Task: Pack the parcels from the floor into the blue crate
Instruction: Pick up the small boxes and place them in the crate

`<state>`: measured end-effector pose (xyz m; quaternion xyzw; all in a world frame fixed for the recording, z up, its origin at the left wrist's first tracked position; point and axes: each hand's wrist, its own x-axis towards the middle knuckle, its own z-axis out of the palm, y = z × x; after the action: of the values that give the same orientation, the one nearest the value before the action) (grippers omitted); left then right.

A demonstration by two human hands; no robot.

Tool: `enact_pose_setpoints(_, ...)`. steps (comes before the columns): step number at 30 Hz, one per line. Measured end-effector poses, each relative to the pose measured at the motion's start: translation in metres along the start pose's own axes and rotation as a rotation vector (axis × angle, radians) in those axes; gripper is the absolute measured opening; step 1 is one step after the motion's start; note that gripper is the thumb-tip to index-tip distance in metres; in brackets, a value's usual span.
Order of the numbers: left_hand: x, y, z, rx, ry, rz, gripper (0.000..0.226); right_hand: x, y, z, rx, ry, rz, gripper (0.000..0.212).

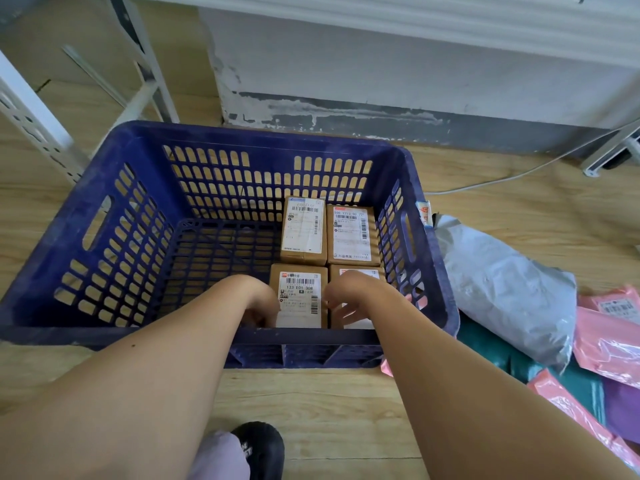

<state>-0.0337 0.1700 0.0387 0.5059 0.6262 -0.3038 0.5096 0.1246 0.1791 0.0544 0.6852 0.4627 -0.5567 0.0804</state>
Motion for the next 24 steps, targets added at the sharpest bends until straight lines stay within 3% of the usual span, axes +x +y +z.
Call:
enact_pose_setpoints(5, -0.001, -0.002, 0.000, -0.134, 0.022, -0.012, 0.038, -0.006, -0.001, 0.001, 0.009, 0.009, -0.020, 0.027)
enact_pose_setpoints(11, -0.009, -0.003, 0.000, -0.119, 0.117, 0.017, 0.035, -0.020, -0.001, -0.001, 0.011, 0.031, -0.051, 0.030)
enact_pose_setpoints(15, -0.023, -0.004, -0.008, -0.123, 0.369, 0.081, 0.041, -0.031, -0.004, -0.006, 0.012, 0.090, -0.092, 0.032)
enact_pose_setpoints(19, -0.048, 0.009, -0.022, -0.129, 0.565, 0.279, 0.039, -0.047, -0.015, -0.014, -0.018, 0.192, -0.216, 0.033)
enact_pose_setpoints(24, -0.076, 0.040, -0.029, -0.136, 0.762, 0.432, 0.039, -0.070, -0.016, -0.028, 0.076, 0.468, -0.373, 0.029)
